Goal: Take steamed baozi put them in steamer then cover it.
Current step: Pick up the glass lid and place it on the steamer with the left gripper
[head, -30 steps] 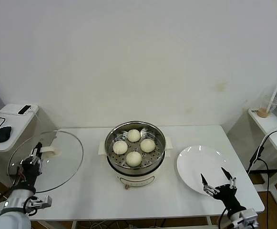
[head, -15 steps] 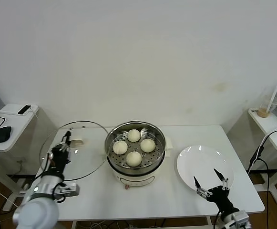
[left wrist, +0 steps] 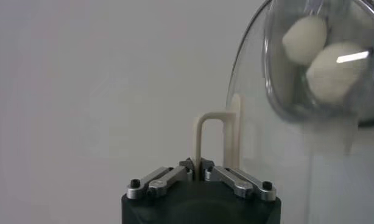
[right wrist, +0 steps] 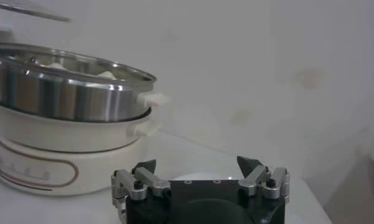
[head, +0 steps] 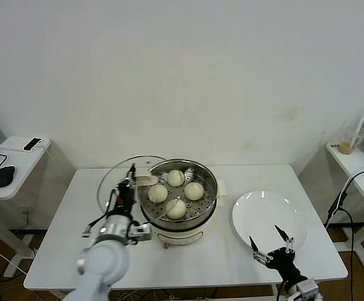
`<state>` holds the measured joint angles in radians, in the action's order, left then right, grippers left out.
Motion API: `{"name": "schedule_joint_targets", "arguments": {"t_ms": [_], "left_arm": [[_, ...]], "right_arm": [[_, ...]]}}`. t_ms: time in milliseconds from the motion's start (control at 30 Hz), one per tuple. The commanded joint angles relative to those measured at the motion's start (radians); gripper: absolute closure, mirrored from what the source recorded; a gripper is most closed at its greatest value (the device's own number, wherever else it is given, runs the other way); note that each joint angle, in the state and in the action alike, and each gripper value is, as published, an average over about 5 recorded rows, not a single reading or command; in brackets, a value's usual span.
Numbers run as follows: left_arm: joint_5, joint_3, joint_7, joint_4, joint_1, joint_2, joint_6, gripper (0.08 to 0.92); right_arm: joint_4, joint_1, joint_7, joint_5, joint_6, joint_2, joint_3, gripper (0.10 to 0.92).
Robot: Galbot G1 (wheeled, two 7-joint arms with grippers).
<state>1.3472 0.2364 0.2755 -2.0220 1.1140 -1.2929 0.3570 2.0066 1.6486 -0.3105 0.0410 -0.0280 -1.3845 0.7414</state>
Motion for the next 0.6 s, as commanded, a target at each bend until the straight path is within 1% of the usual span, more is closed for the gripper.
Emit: {"name": "schedule_joint_targets", "arguments": {"t_ms": [33,367,600], "left_arm": [[0.159,-0.158,0.035,0.175,-0.17,-0.183,0.022,0.859],[0.23,-0.166,0.031,0.265,-0.174,-0.232,0.015,0.859],[0.264,-0.163,0.025,0.287,-0.152,-0.252,0.005,0.859]], "right_arm": [[-0.018,-0.005,-0.002,0.018,-0.003,-0.003,-0.006,0.203],[-0.026,-0.005,-0.002,0.014,-0.009,0.0,-0.005,0.203],[-0.023,0.001,-0.002,0.014,-0.012,-0.003,-0.005,0.203]]}}
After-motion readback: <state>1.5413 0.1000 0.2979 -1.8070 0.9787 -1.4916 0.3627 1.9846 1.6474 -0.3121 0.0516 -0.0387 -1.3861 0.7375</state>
